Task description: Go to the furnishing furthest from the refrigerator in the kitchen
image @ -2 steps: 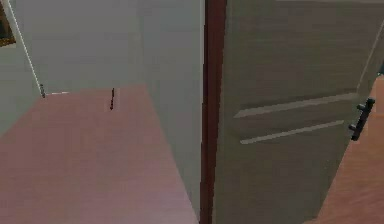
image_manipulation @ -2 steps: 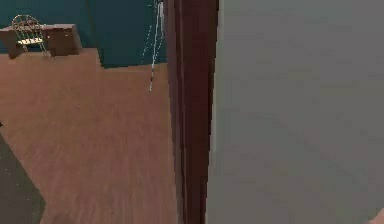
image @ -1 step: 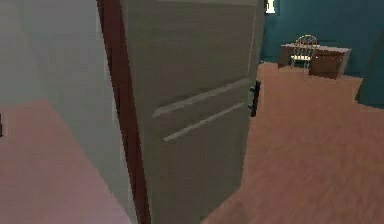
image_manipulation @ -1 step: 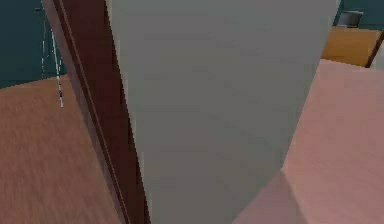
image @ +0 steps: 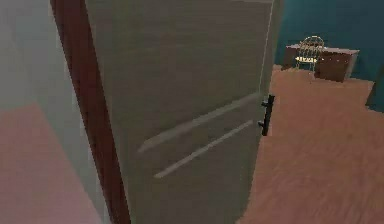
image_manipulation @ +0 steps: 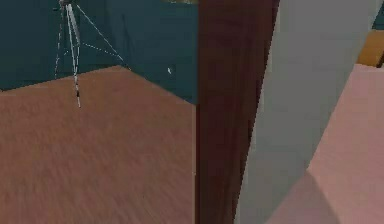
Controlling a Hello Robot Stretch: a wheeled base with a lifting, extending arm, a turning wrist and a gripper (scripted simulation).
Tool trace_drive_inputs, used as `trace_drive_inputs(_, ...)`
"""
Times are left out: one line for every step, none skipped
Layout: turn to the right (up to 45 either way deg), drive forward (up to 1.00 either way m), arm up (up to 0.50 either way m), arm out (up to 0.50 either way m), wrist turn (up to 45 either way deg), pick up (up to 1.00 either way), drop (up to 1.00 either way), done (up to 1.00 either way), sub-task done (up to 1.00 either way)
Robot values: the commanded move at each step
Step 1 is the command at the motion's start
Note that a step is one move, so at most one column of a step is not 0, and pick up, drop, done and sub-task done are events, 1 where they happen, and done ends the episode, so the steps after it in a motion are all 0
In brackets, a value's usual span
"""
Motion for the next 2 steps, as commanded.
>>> trace_drive_inputs(45.0,0.00,0.00,0.00,0.0,0.00,0.00,0.00,0.00)
trace_drive_inputs(0.0,1.00,0.00,0.00,0.0,0.00,0.00,0.00,0.00)
